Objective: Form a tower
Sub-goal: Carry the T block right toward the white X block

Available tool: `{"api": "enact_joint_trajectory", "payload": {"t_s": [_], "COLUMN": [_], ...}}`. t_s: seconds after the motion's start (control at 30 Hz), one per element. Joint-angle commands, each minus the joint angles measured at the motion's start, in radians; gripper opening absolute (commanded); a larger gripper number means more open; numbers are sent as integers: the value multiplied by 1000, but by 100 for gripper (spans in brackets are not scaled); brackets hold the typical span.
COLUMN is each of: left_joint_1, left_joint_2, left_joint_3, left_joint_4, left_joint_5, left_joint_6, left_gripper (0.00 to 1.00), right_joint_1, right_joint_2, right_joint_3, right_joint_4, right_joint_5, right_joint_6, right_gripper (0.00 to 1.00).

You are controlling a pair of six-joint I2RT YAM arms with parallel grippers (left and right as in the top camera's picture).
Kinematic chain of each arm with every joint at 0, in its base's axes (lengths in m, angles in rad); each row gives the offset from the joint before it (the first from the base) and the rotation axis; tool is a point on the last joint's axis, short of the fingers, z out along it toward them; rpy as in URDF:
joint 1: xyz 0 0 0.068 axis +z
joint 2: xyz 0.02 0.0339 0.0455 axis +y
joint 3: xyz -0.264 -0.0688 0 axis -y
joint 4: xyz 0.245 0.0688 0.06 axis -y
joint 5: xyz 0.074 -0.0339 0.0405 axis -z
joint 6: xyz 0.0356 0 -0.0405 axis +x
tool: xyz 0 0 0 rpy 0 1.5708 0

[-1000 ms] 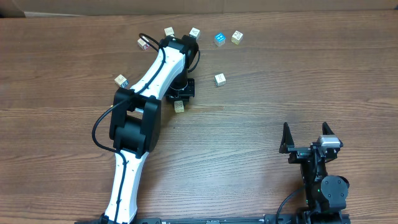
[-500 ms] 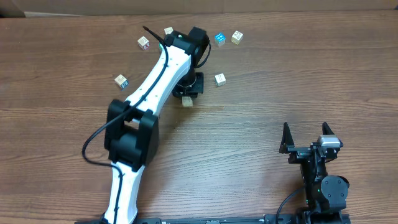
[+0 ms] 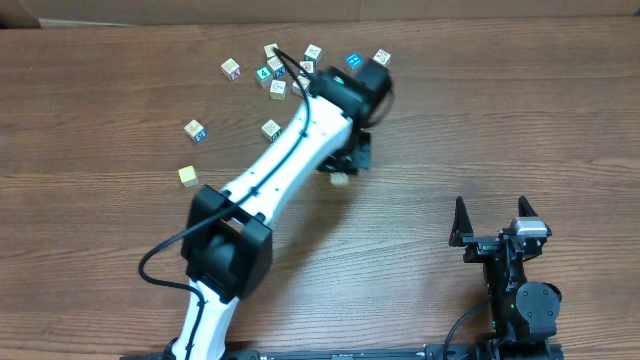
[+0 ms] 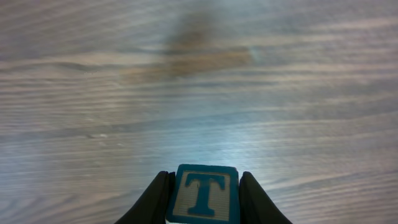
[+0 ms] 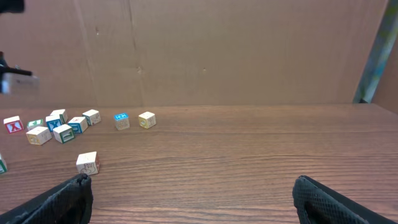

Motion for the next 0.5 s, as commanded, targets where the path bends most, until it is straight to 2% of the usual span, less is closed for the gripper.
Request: {"api": "enact_joint_trajectory", "payload": {"t_s": [0.0,0.13,0.27,0.47], "left_joint_1": [-43,-79,-105,-125], "left_joint_2": [-16,-16,-16,-15], "left_joint_3": [-36,-91,-148,-198], "left_joint_4": [21,71,127,208], "left_joint_5": [-27,-16,-16,-16], "left_joint_6": [-90,-137,-148,-164], "left_gripper": [16,14,5,4], "right_joint_1": [-3,-3,-3,-3], "right_joint_2": [-12,-12,-12,-12], "right_joint_3": [-11,-11,-11,-11], "right_joint_4": [4,4,4,4], "right_joint_5": [-2,-2,-2,-2], "right_joint_6": [-2,-2,-2,-2], "right_gripper": [100,100,100,100]}}
